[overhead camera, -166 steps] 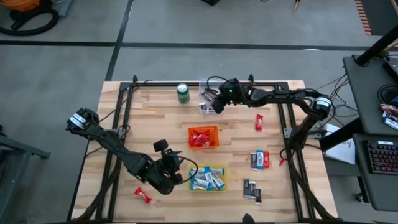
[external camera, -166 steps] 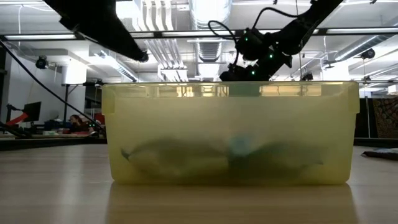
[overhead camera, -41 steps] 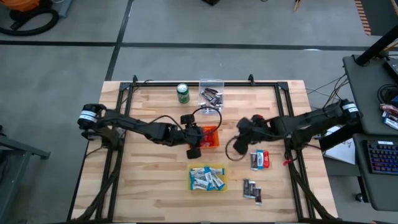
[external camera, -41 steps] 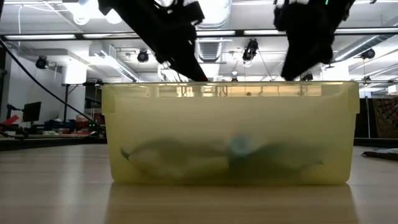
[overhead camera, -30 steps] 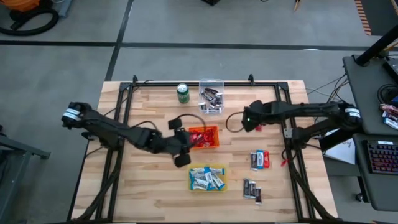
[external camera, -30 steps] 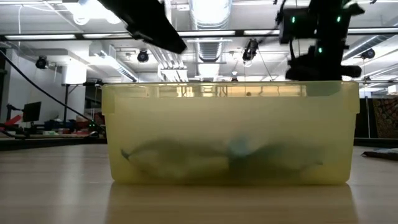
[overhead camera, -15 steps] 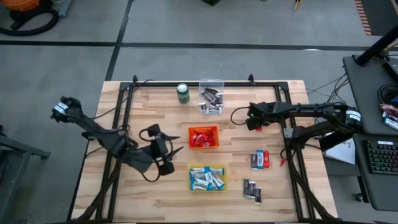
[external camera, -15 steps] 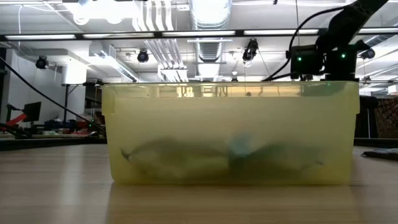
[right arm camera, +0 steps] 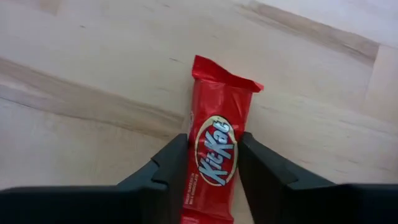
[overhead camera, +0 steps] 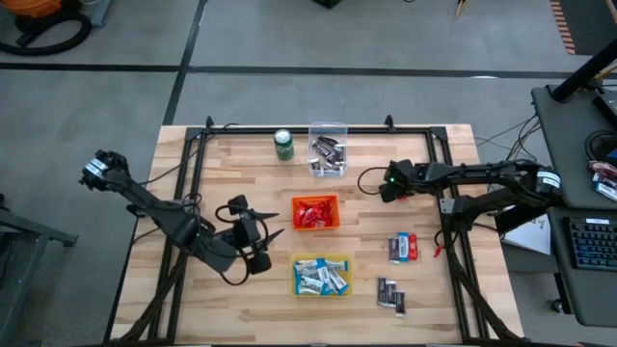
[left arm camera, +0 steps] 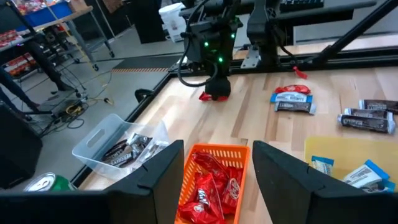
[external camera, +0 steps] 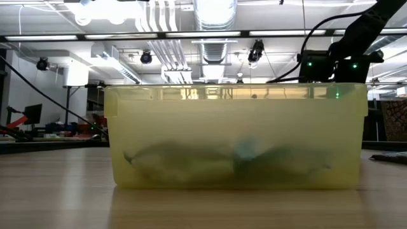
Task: Sort candy
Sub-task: Put the red candy into the orange bin
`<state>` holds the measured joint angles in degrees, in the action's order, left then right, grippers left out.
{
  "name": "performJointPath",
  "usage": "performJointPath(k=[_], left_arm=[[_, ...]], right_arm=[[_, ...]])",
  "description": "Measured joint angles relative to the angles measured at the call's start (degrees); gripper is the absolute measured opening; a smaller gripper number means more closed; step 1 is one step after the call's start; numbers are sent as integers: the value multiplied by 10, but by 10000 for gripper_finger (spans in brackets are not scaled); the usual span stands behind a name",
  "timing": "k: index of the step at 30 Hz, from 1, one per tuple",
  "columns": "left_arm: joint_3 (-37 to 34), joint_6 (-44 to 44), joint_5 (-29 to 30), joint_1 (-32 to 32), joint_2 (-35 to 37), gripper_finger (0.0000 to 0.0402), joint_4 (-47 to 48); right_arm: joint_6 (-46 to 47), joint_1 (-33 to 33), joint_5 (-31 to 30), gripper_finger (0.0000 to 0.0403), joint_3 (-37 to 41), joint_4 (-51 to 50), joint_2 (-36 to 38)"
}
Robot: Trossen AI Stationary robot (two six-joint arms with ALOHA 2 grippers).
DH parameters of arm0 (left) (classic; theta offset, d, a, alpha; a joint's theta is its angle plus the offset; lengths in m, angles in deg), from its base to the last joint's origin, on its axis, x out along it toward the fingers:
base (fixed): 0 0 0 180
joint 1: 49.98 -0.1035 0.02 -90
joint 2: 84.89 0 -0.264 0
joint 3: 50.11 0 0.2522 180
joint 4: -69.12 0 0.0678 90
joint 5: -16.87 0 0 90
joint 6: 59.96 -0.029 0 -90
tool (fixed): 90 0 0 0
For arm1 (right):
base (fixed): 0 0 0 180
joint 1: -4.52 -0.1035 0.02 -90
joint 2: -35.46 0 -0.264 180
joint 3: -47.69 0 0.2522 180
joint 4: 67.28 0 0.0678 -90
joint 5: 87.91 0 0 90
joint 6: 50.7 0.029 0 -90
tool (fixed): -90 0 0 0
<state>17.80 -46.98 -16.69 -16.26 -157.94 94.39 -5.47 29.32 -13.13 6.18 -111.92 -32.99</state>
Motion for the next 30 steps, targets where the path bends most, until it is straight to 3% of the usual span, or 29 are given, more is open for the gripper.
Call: performJointPath(k=[8, 14, 21, 26, 30], left_arm=[[0, 15, 0, 0, -19, 174, -5], [0, 29, 0, 1, -28, 174, -4], [-6, 35, -25, 4, -28, 174, -3], [-14, 41, -25, 3, -29, 174, -1], [-14, 42, -25, 3, -29, 174, -4]], right_arm=[[-15, 0, 2, 38, -1, 3, 1], [-33, 0, 4, 34, 0, 0, 13], [-59, -26, 11, 33, -33, 16, 77], [-98, -99, 56, 33, -38, 189, 115], [-160, -171, 69, 33, -38, 340, 95]])
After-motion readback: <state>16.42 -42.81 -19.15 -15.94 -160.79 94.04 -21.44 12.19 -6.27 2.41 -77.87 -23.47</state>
